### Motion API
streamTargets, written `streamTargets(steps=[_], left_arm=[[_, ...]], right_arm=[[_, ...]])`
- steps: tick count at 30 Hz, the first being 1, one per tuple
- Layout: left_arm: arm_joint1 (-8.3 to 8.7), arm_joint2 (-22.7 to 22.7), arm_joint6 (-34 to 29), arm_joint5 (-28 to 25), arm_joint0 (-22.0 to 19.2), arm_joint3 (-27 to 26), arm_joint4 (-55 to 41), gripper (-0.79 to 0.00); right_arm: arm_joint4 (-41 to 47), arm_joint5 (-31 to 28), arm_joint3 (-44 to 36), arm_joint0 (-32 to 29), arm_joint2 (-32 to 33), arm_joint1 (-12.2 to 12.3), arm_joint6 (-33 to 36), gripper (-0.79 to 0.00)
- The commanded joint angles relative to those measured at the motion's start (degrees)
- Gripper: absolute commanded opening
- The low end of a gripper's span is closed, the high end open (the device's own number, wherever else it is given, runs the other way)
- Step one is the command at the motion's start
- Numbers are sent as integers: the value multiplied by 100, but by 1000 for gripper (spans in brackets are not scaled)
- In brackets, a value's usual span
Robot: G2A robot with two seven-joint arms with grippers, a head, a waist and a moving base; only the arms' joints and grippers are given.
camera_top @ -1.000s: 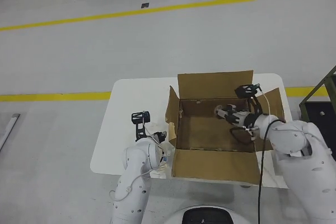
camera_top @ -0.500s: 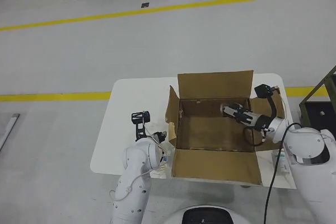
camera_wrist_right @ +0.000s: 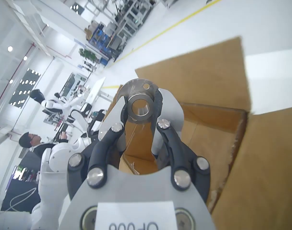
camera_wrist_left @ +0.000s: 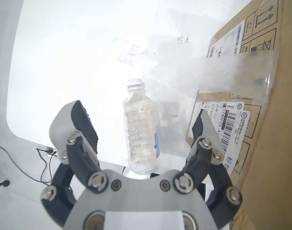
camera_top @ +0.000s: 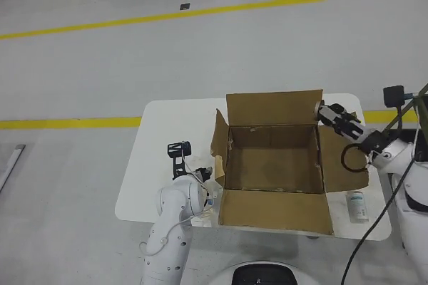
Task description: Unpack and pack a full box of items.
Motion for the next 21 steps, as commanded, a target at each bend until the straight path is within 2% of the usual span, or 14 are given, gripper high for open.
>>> streamTargets(steps=[1,6,12,21], left_arm=[[0,0,0,0,0,0,0,0],[0,0,0,0,0,0,0,0],[0,0,0,0,0,0,0,0],[0,0,0,0,0,0,0,0]], right_arm=[[-389,33,-271,-119,412,51,-90,-785],[-1160,51,-679,-504,1184,168,-22,-785],[-1738,220,-726,-1036,1770,251,155,-785],[-3143,243,-661,-1619,1656,357,644,-785]])
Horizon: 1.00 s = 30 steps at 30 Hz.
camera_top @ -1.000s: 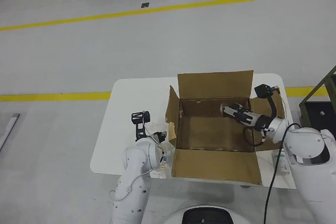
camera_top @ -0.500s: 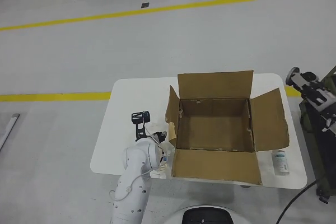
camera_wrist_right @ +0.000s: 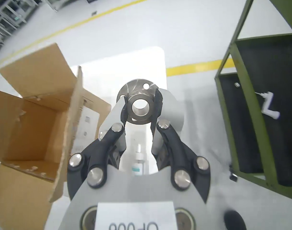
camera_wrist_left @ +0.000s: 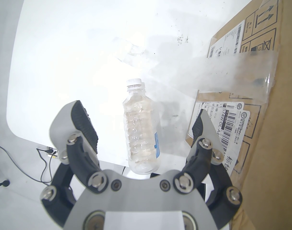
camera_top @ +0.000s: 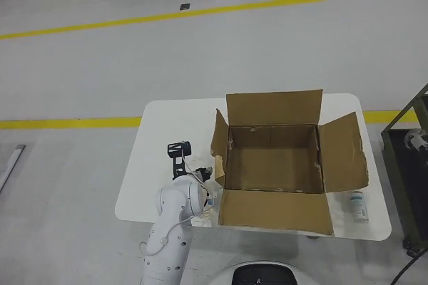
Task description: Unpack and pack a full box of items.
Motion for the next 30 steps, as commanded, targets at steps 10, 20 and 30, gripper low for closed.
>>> streamTargets(steps=[10,20,30], left_arm=[[0,0,0,0,0,0,0,0],[0,0,0,0,0,0,0,0],[0,0,0,0,0,0,0,0]], right_arm=[[-997,-511,245,-283,-461,137,1087,-785],[-1730,-808,710,-349,-964,222,1441,-785],[-1983,-845,1276,-164,-1319,266,1300,-785]])
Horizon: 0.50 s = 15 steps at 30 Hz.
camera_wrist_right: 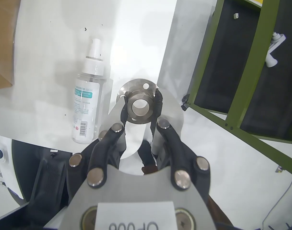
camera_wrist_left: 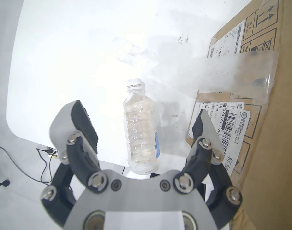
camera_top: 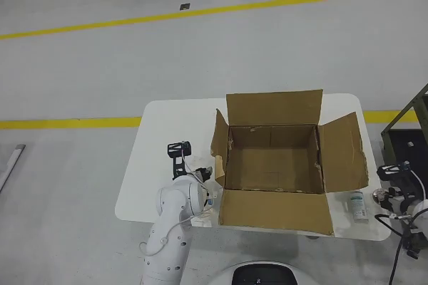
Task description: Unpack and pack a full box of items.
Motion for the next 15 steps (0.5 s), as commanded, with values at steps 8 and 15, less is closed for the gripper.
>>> streamTargets(steps=[8,15], left_arm=[[0,0,0,0,0,0,0,0],[0,0,0,0,0,0,0,0]], right_arm=[[-16,-42,349,178,-211,37,-35,-785],[-48,-29,536,302,-363,63,-56,-579]])
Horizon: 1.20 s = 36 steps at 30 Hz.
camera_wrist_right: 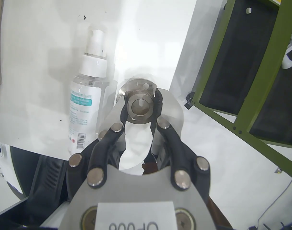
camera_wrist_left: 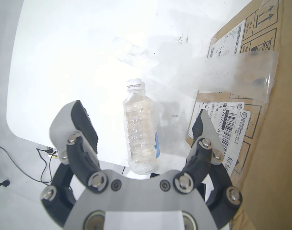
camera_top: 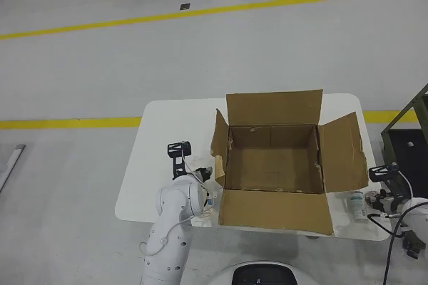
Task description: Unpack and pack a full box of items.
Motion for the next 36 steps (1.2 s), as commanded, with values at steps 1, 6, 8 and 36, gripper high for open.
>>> streamTargets(steps=[1,6,8,36], left_arm=[[0,0,0,0,0,0,0,0],[0,0,0,0,0,0,0,0],[0,0,0,0,0,0,0,0],[0,0,0,0,0,0,0,0]], right_arm=[[0,7,27,29,-31,7,7,-554],[24,19,44,72,-64,28,6,-434],[35,25,44,73,-63,37,3,-397],[1658,532,-1576,-616,497,-92,-4483,-785]])
